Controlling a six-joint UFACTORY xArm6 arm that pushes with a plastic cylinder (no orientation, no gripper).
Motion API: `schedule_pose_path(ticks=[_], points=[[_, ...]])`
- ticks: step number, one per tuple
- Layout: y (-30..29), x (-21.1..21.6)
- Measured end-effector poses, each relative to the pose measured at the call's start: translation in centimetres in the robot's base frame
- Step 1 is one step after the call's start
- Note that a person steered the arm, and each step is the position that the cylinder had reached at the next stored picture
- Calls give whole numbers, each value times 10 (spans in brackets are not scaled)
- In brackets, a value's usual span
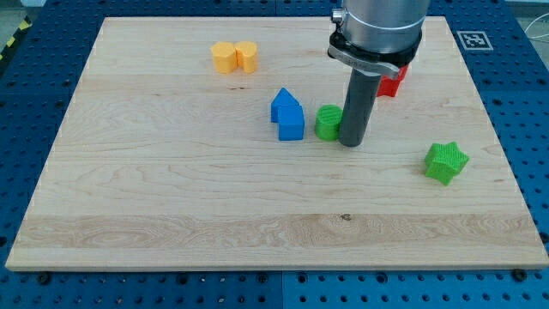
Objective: Push the green star closer to green circle
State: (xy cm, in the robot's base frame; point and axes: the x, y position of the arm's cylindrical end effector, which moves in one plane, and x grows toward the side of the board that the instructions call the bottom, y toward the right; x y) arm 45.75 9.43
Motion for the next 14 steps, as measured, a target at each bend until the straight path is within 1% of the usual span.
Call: schedule_pose_path(ticks=[1,2,3,4,5,7,10,11,14], points=[[3,18],[23,69],[100,85],[194,91],[223,87],[150,83],[74,13],[72,7],[100,-50]])
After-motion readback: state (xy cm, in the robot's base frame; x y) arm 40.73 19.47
